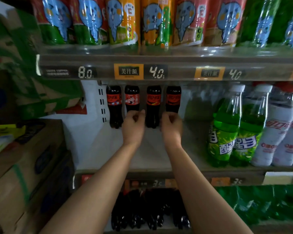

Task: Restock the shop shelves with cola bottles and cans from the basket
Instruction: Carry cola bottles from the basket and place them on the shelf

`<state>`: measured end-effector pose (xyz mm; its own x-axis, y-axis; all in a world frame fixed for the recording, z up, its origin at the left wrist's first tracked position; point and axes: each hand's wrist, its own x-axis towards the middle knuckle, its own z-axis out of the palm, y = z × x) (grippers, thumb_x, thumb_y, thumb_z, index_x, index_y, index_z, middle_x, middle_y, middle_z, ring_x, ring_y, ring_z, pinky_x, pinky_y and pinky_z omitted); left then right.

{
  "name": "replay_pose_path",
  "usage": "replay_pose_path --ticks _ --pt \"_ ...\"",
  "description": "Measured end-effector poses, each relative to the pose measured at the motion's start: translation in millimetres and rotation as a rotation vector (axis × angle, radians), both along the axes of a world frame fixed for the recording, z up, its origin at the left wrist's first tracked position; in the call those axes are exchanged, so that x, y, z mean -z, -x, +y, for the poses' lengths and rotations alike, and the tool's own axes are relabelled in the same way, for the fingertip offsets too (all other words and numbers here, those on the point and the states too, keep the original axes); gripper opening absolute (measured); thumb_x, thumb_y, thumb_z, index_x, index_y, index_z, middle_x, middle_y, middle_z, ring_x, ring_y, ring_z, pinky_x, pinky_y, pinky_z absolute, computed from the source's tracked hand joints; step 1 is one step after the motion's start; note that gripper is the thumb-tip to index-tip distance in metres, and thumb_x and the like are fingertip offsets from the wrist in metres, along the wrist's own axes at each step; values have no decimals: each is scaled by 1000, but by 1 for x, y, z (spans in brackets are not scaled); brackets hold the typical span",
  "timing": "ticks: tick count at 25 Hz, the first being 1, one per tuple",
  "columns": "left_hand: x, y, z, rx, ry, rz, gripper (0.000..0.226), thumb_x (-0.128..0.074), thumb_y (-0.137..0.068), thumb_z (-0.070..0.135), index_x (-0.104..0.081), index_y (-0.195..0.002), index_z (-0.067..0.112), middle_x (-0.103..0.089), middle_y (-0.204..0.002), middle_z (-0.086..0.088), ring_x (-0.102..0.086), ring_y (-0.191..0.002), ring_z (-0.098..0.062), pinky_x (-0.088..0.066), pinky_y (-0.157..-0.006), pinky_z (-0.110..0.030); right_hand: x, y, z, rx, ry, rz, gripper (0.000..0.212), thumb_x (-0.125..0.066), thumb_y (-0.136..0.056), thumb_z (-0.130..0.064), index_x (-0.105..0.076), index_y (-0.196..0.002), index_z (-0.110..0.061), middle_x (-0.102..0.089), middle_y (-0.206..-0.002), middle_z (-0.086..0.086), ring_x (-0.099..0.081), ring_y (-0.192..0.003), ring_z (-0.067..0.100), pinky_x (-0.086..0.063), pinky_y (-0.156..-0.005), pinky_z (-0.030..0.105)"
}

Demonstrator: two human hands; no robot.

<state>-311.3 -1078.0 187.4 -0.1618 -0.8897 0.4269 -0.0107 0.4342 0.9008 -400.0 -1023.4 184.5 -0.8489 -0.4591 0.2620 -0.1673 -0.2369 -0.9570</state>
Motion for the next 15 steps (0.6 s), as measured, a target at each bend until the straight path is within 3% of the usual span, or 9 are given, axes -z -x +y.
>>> replay_pose_path --ticks 2,5,10,15 --pt "0 -17 20 -55 10 16 23 -54 -95 33 -57 -106 13 -58 -83 12 -55 -75 1 -40 -63 -14 -2 -22 19 -73 -33 21 17 -53 -92 -30 -62 -91 -16 -68 -81 3 -62 -70 17 -46 -63 35" --pt "4 -45 39 -106 43 57 23 -54 -95 34 -57 -106 13 -57 -81 11 -55 -73 0 -42 -62 -14 -2 -53 50 -103 -32 55 24 -50 -96 -31 -63 -82 -16 -66 -71 0 -56 -51 11 -40 -52 30" --pt "27 -108 88 -184 184 133 15 -54 -96 28 -55 -89 15 -54 -72 11 -52 -66 5 -39 -61 -6 20 -116 105 -96 -18 55 32 -49 -98 -31 -66 -84 -8 -64 -64 -1 -50 -47 12 -40 -48 25" --pt "71 -174 144 36 30 114 24 -50 -97 30 -52 -79 15 -52 -68 0 -46 -60 -3 -37 -57 -12 58 -185 168 -80 -88 -23 35 -50 -97 -33 -67 -79 -8 -58 -58 1 -50 -47 11 -40 -46 24"
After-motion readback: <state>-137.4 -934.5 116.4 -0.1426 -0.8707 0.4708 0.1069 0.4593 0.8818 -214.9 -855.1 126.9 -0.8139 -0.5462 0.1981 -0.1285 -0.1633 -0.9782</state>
